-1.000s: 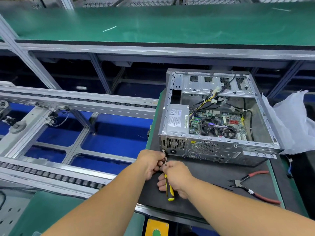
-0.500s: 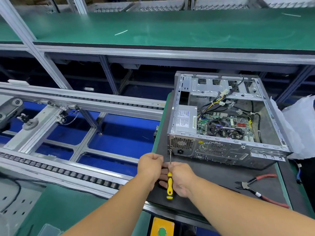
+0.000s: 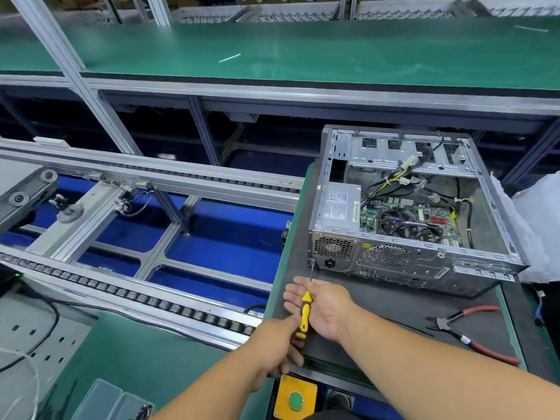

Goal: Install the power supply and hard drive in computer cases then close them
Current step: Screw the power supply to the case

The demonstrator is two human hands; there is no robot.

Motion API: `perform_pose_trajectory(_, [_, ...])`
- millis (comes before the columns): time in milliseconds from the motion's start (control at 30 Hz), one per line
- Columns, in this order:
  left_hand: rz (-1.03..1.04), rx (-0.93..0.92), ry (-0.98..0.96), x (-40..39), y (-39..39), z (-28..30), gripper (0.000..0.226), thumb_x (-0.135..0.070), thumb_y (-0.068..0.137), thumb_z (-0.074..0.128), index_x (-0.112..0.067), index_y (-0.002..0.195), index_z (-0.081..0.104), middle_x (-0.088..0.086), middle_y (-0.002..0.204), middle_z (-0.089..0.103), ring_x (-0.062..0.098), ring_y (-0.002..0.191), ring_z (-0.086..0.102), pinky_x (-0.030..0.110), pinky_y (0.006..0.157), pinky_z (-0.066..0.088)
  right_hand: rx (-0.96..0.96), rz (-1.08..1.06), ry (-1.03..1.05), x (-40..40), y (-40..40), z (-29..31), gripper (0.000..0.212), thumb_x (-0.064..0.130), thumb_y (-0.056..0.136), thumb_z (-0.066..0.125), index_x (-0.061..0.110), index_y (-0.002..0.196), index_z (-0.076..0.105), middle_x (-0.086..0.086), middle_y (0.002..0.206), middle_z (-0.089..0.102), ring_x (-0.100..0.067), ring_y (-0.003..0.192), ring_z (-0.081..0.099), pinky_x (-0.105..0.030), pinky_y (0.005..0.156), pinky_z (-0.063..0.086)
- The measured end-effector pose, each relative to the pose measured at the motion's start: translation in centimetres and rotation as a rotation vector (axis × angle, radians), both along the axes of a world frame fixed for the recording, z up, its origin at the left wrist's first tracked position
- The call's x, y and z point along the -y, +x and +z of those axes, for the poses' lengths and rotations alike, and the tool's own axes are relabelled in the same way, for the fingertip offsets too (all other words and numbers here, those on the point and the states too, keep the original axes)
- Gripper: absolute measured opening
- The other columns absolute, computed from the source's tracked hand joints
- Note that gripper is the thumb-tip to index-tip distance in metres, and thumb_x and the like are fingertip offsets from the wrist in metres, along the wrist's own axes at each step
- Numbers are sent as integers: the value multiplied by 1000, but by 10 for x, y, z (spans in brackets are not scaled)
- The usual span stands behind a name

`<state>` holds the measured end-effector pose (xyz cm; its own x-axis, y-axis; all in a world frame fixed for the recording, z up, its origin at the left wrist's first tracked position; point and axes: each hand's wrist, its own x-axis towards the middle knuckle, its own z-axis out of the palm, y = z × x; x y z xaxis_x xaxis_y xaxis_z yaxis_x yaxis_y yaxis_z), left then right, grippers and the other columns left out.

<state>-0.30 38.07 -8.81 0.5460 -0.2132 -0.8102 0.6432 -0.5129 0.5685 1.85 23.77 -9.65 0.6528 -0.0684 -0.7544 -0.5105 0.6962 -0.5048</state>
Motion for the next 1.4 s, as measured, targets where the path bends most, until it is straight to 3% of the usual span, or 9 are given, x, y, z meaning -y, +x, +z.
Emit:
perform_pose_trajectory(133, [182, -150, -246, 5, -9, -2, 42, -41, 108, 47, -2, 106, 64, 16, 75, 70, 15, 44, 45, 23, 39, 23, 9, 32, 32, 3, 1, -2, 30, 12, 112, 36, -2, 121, 61, -22, 96, 76, -33, 83, 74, -46, 76, 61])
perform_pose_trajectory(267, [193, 15, -178, 8, -14, -11, 27, -31, 103, 59, -8, 89, 59, 10, 69, 68, 13, 43, 43, 22, 40, 26, -19, 141, -294, 8, 6, -2, 10, 13, 106, 54, 5, 109, 60, -18, 88, 72, -31, 73, 70, -41, 67, 62])
perform_pose_trajectory(367, [169, 101, -143, 13, -16, -14, 29, -29, 97, 69, -14, 81, 51, 7, 67, 68, 12, 42, 41, 19, 40, 29, -3, 174, -484, 17, 10, -3, 6, 9, 99, 64, 8, 93, 63, -15, 80, 69, -25, 64, 67, -34, 61, 60])
perform_pose_trajectory(533, [172, 147, -134, 22, -20, -17, 30, -31, 91, 76, -13, 90, 53, 8, 68, 70, 12, 42, 44, 20, 39, 31, 40, 134, -384, 20, 11, -8, 5, 4, 101, 60, 1, 96, 61, -17, 72, 68, -25, 57, 65, -33, 54, 60])
perform_pose_trajectory(633, [253, 29, -213, 23, -15, -12, 29, -40, 100, 63, -11, 100, 58, 9, 68, 66, 13, 44, 43, 21, 39, 26, 56, 104, -285, 16, 12, -12, 7, 2, 104, 53, -1, 100, 58, -18, 71, 68, -28, 58, 66, -35, 53, 58])
perform_pose_trajectory(800, [302, -37, -235, 25, -15, -12, 34, -32, 109, 41, -7, 113, 64, 7, 66, 62, 12, 44, 40, 22, 41, 21, 74, 71, -233, 15, 11, -21, 9, 5, 105, 53, 0, 102, 60, -14, 70, 73, -25, 61, 73, -33, 53, 58])
perform_pose_trajectory(1067, [604, -431, -631, 14, -14, -11, 40, -37, 109, 37, -8, 106, 65, 4, 64, 46, 10, 43, 25, 20, 38, 14, 85, 34, -189, 17, 11, -26, 8, 6, 98, 67, 5, 95, 59, -14, 73, 73, -26, 62, 73, -34, 55, 60])
perform_pose_trajectory(1233, [560, -410, -648, 12, -13, -13, 38, -44, 106, 46, -10, 97, 61, 7, 68, 50, 13, 47, 32, 21, 40, 17, 82, 16, -176, 19, 12, -29, 10, 6, 95, 71, 3, 97, 62, -16, 75, 73, -27, 65, 73, -35, 60, 60])
perform_pose_trajectory(1400, [517, -266, -564, 14, -12, -15, 22, -32, 101, 58, -10, 101, 57, 7, 72, 52, 12, 52, 35, 21, 41, 20, 91, 29, -174, 20, 12, -31, 12, 7, 94, 73, 3, 98, 62, -17, 76, 74, -29, 68, 74, -37, 61, 61])
